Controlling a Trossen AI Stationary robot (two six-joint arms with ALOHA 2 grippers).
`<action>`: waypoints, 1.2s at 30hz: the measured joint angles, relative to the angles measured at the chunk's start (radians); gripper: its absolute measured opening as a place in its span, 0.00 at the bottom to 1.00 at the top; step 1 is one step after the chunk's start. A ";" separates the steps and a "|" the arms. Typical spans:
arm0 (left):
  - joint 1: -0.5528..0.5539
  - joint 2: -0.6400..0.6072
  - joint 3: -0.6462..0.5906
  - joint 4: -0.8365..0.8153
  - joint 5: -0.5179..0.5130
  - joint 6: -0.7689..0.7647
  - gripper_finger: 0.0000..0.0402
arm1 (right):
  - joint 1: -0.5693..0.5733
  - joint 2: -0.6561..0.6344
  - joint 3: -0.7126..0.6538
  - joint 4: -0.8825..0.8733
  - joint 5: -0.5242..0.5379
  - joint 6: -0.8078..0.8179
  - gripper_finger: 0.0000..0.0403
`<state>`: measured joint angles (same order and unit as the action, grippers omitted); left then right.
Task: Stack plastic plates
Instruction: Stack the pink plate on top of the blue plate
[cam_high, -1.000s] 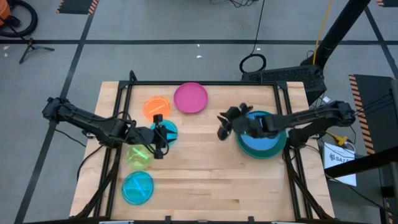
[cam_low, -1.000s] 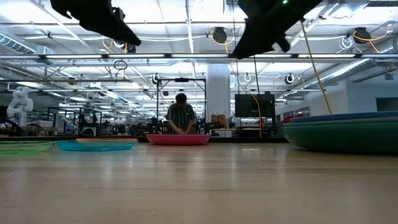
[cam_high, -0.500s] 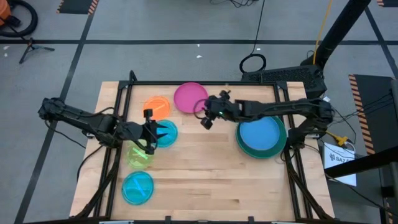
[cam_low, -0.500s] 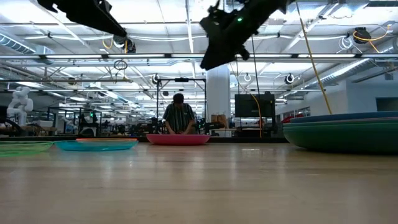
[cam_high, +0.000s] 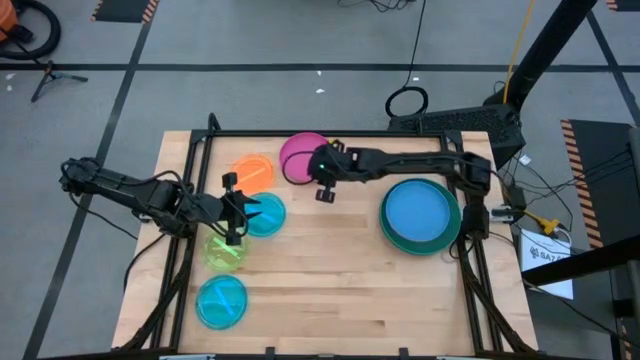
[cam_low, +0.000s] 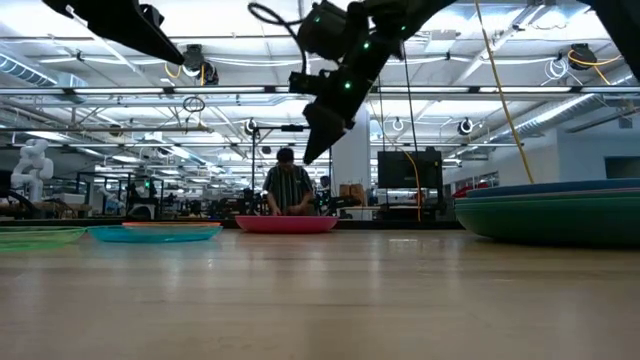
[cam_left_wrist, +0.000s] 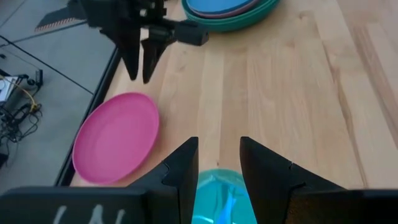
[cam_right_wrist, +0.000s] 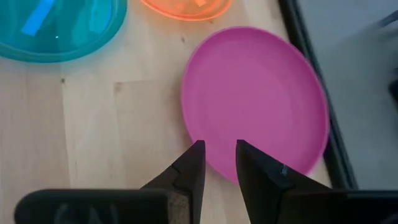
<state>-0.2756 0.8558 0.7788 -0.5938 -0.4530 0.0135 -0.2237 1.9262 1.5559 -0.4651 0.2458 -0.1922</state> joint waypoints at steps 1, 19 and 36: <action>0.000 0.000 0.000 -0.003 0.000 0.000 0.31 | -0.006 0.012 0.009 -0.002 -0.014 -0.001 0.20; 0.000 0.002 -0.001 -0.005 0.000 0.003 0.31 | -0.042 0.098 0.060 0.051 -0.037 -0.043 0.32; 0.000 0.002 -0.001 -0.001 0.001 0.004 0.31 | -0.049 0.233 0.059 0.069 -0.093 -0.016 0.51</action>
<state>-0.2753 0.8581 0.7780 -0.5951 -0.4522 0.0174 -0.2723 2.1597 1.6146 -0.3963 0.1528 -0.2085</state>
